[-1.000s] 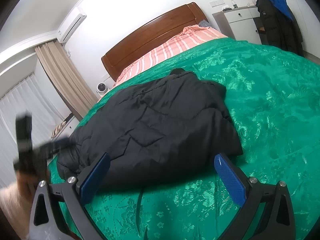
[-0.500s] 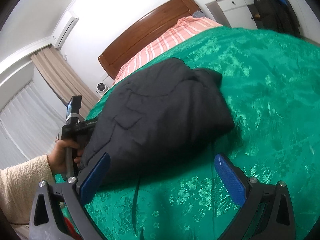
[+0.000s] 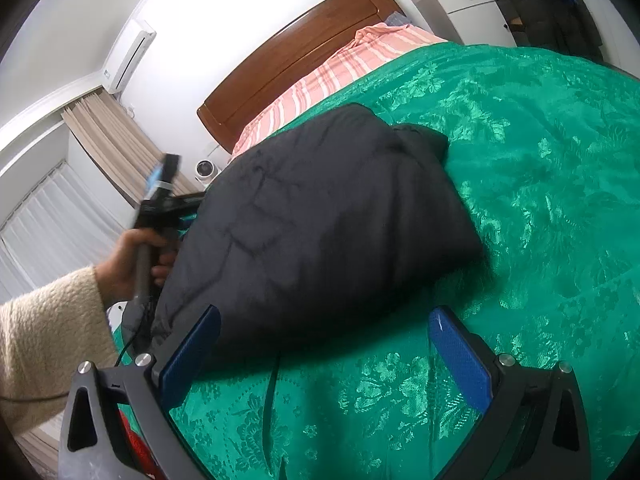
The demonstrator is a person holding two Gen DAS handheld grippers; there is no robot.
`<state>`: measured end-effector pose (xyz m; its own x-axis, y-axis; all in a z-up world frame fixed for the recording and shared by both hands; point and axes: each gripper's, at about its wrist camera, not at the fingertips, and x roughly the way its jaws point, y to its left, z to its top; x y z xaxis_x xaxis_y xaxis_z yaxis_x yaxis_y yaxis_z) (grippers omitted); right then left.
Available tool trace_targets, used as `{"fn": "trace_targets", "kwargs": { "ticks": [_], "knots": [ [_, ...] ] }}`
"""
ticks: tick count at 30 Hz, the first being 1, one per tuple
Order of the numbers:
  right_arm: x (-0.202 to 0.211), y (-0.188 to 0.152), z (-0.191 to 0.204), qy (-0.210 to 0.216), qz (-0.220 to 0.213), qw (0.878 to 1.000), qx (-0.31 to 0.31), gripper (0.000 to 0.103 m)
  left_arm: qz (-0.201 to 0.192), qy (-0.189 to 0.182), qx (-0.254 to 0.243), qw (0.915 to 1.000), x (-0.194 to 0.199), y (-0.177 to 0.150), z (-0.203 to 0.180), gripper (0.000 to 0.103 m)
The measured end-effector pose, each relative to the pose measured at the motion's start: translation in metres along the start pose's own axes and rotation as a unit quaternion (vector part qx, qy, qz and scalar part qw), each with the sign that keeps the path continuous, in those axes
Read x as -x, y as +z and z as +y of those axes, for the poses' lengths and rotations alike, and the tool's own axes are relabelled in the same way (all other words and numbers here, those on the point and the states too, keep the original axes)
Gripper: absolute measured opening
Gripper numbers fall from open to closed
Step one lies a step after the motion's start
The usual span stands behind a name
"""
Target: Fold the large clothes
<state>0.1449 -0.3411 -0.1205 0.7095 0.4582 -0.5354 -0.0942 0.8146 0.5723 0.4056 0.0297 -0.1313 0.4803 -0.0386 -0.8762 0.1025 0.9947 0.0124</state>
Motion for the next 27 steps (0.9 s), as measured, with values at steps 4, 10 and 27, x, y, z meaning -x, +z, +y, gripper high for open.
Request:
{"fn": "trace_targets", "kwargs": {
  "ticks": [4,10,27],
  "knots": [
    [-0.003,0.0,-0.001,-0.001,0.005,1.0,0.0,0.103,0.006,-0.003,0.019,0.9998,-0.012,-0.004,0.005,0.103],
    [-0.004,0.003,-0.002,0.003,0.002,1.0,-0.002,0.103,-0.023,-0.042,0.011,0.9988,0.036,-0.018,0.012,0.1],
    [0.002,0.001,0.001,-0.015,-0.008,1.0,0.012,0.103,-0.045,-0.037,-0.059,0.9966,0.062,-0.098,-0.007,0.099]
  ]
}}
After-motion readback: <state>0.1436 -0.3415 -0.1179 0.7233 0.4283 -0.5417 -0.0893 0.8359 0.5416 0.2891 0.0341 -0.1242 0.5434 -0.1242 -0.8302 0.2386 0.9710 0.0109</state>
